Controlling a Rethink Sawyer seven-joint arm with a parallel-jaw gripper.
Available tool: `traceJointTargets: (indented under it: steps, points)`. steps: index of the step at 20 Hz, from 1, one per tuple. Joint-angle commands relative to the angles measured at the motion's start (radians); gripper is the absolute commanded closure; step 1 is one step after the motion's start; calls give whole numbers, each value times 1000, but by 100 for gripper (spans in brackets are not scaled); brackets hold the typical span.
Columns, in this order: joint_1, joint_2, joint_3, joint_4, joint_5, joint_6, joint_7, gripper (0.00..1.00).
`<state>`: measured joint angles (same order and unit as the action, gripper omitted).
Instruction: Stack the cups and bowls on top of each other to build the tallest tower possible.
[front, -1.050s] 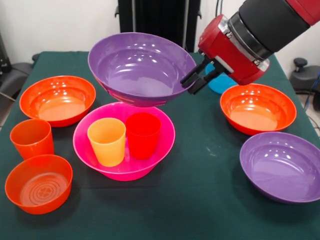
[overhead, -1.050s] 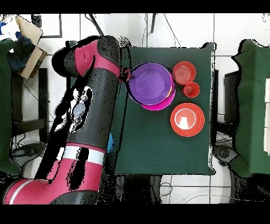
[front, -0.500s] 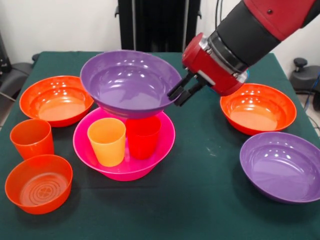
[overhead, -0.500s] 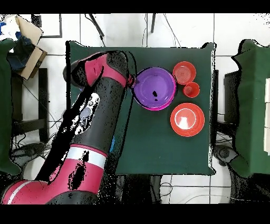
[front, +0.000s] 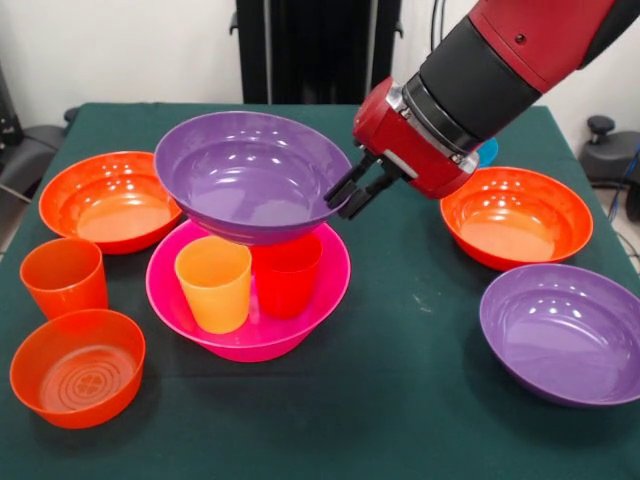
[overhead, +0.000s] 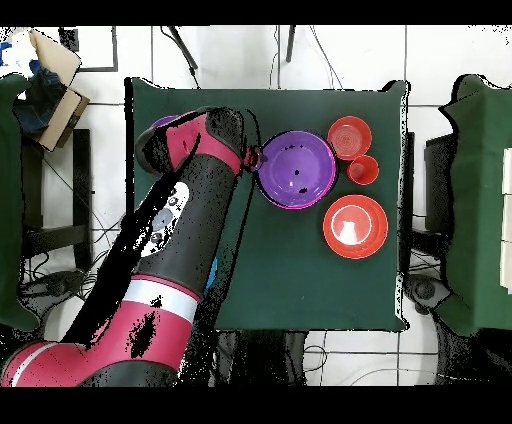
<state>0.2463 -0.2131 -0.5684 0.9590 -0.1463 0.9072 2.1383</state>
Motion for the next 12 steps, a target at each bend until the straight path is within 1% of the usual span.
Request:
traceJointTargets:
  steps: [1, 5, 7, 12]
  points:
    - [-3, 8, 50, 65, 5, -90, 211, 100]
    - [-24, 20, 79, 47, 25, -123, 197, 100]
    - [-29, 19, 89, 54, 29, -140, 188, 100]
    - [-26, 22, 83, 69, 25, -157, 184, 100]
